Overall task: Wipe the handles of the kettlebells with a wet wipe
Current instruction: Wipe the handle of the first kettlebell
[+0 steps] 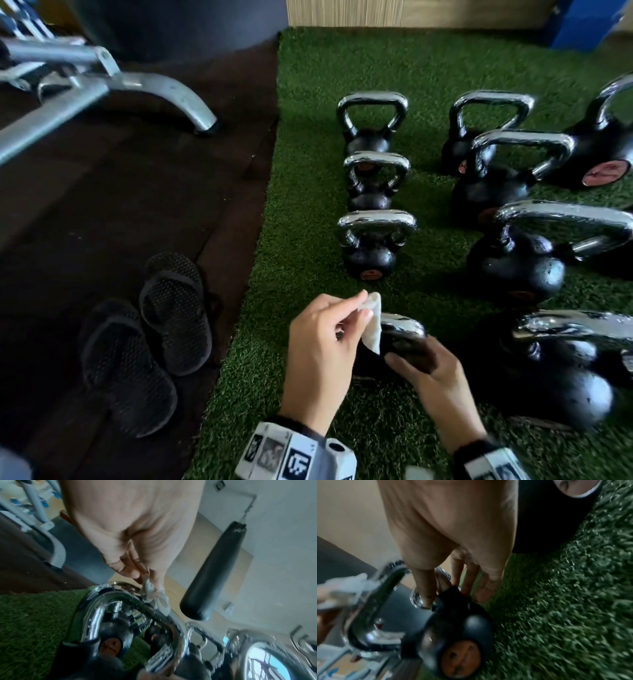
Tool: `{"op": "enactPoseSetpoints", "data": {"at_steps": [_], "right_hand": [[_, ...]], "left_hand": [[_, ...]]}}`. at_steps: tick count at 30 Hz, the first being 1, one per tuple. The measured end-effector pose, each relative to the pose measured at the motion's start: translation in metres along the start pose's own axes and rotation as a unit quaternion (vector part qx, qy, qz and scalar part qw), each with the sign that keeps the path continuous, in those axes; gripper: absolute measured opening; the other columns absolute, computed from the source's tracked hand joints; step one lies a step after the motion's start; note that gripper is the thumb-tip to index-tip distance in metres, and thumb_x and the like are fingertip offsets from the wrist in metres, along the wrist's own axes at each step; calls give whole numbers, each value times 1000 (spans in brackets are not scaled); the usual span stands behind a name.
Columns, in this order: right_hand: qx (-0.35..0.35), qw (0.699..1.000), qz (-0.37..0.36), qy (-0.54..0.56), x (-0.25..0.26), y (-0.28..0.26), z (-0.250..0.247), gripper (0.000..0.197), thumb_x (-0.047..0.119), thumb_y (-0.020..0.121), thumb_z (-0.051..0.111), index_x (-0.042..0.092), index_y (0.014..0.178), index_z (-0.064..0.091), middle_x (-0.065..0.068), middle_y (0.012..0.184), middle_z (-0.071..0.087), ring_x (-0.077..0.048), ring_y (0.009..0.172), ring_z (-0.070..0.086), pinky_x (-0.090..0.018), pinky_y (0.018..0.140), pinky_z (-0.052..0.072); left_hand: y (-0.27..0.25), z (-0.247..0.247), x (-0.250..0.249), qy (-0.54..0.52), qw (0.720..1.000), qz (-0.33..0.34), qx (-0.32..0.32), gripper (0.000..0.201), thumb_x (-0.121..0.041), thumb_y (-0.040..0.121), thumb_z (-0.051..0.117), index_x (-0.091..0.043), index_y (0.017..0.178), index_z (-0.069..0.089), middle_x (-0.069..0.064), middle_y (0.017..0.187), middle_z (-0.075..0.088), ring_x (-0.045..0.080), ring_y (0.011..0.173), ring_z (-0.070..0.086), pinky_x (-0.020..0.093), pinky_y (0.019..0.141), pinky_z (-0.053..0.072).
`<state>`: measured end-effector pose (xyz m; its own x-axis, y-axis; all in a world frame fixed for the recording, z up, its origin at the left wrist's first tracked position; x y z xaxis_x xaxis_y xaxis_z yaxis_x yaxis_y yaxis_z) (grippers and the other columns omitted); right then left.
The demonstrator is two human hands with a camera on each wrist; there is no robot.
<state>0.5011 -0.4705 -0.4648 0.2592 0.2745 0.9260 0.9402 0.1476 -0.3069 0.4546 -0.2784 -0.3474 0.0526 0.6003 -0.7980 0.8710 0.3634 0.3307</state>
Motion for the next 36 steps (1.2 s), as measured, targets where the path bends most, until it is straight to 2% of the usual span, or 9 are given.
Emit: {"op": "enactPoseSetpoints", "data": {"at_steps": [3,8,12,15,18,25,27,31,36], "right_hand": [[-62,996,-10,-62,-11,6,8,27,48,71,85,33,87,70,9,88,74,-4,79,69,-33,70,57],[-82,993,-44,-77,-14,7,11,22,52,73,81,37,82,68,25,91,68,13,82,62,-19,64,48],[-81,992,-61,-78,-16,9,12,23,51,74,81,35,84,69,26,95,65,12,85,62,-18,66,48],[-83,990,-67,-89,-17,9,14,20,47,76,80,32,83,69,30,98,62,13,85,61,-17,65,46],[-93,989,-64,-92,-18,10,12,20,43,76,82,27,81,70,23,94,64,8,82,63,-20,66,48],[-87,985,-78,-127,-11,11,8,18,42,75,83,30,80,70,16,91,67,1,83,64,-21,66,49],[-91,985,-74,-131,-10,13,7,19,42,75,84,30,81,71,15,89,69,-1,83,65,-26,68,52],[-95,985,-56,-135,-9,14,6,22,44,72,85,31,75,68,14,83,69,-2,79,65,-23,63,47],[-100,983,-36,-150,-9,14,6,31,50,72,83,27,85,67,13,84,69,-7,82,64,-28,69,50]], "left_hand": [[-1,6,2,46,999,2,22,29,-23,94,74,-25,123,75,-14,94,63,3,84,63,14,76,52],[5,-13,21,48,999,-10,-15,28,-18,94,73,-22,121,76,-12,90,62,4,81,62,7,72,46],[2,-6,22,81,997,-2,19,30,-24,98,66,-29,127,71,-15,88,55,4,83,57,8,76,43],[2,-15,46,25,998,-60,-18,30,-13,94,71,-23,122,74,-9,83,59,-2,74,59,6,68,40],[2,-17,57,23,997,-77,-7,31,-5,94,71,-18,121,75,-3,83,61,1,72,60,7,66,41],[-11,-8,78,-14,991,-132,-34,46,13,89,63,-20,119,76,0,92,70,5,84,68,10,77,49],[-17,3,86,-19,985,-168,-30,40,11,91,64,-16,118,76,3,101,73,4,88,67,5,80,47],[-30,22,95,0,977,-207,-47,27,5,93,65,-5,116,76,0,104,71,-16,85,53,-7,78,36],[-47,27,104,-78,968,-236,-32,23,-11,99,65,-20,118,73,-8,99,68,-3,87,65,9,77,46]]}}
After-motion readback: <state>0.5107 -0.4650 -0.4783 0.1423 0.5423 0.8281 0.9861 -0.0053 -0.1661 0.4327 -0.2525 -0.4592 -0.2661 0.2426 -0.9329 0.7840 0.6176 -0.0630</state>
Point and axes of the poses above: each hand's wrist, its own y-axis towards the middle knuckle, its own z-axis out of the palm, x = y × z, the point moved 5 cm from there along y, towards the middle knuckle
